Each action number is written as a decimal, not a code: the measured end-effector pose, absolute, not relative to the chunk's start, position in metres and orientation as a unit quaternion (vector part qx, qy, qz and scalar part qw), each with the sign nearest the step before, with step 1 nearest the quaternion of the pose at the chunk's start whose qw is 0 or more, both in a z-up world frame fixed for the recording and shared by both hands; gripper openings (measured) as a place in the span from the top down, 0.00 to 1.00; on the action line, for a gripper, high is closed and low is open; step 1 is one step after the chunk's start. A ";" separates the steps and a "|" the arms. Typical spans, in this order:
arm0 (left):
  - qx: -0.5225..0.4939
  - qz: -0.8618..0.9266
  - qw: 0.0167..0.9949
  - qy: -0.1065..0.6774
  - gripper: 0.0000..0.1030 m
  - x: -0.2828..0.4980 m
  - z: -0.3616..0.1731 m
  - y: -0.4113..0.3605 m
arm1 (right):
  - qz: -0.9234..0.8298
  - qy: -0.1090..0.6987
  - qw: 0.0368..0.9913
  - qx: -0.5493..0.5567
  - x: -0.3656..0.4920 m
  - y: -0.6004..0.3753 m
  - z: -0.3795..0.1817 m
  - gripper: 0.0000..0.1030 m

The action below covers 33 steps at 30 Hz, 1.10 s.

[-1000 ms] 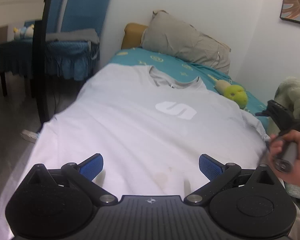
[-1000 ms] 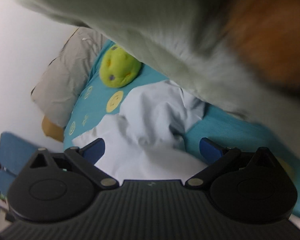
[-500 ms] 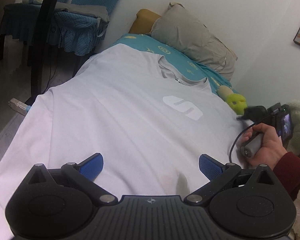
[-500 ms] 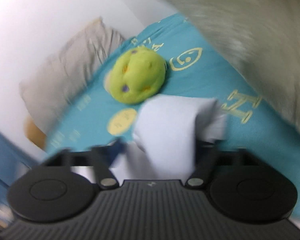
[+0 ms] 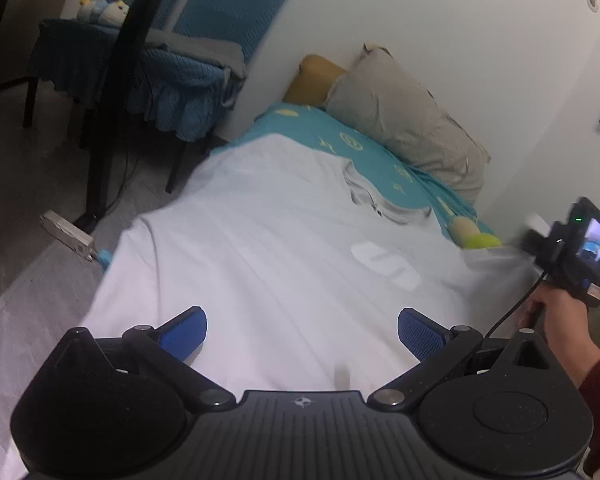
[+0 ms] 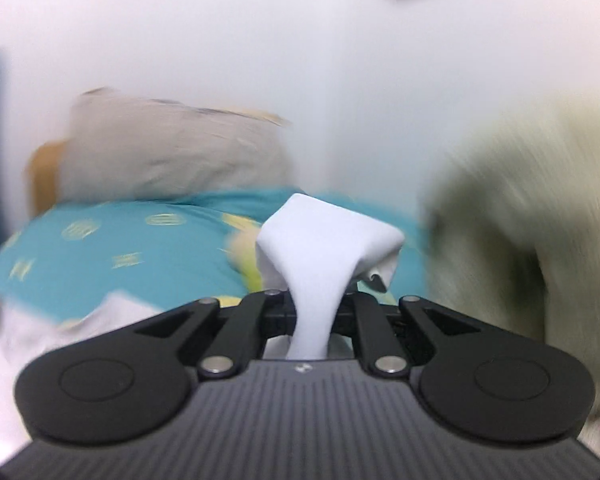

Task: Fold clothes
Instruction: 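Grasp the T-shirt sleeve with the right gripper and lift it, then fold the held sleeve over the shirt body and open the right gripper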

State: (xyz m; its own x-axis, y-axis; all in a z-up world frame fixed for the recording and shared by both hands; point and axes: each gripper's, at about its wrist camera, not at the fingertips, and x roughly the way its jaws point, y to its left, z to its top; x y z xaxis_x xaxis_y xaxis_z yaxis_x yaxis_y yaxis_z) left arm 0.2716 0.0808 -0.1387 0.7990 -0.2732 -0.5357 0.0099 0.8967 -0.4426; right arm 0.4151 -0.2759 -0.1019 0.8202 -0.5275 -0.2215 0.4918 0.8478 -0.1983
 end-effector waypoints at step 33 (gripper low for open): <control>-0.115 -0.106 0.941 0.300 0.01 0.205 -0.104 0.047 | -0.003 0.212 0.951 0.227 0.083 -0.266 0.055 0.00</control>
State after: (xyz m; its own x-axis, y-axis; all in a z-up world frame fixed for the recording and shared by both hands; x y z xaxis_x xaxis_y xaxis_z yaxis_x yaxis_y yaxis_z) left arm 0.2045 0.0468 -0.1042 0.7977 -0.2680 -0.5402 0.1299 0.9512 -0.2801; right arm 0.0831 -0.2659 0.0546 0.9100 0.0914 -0.4044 0.1011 0.8970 0.4302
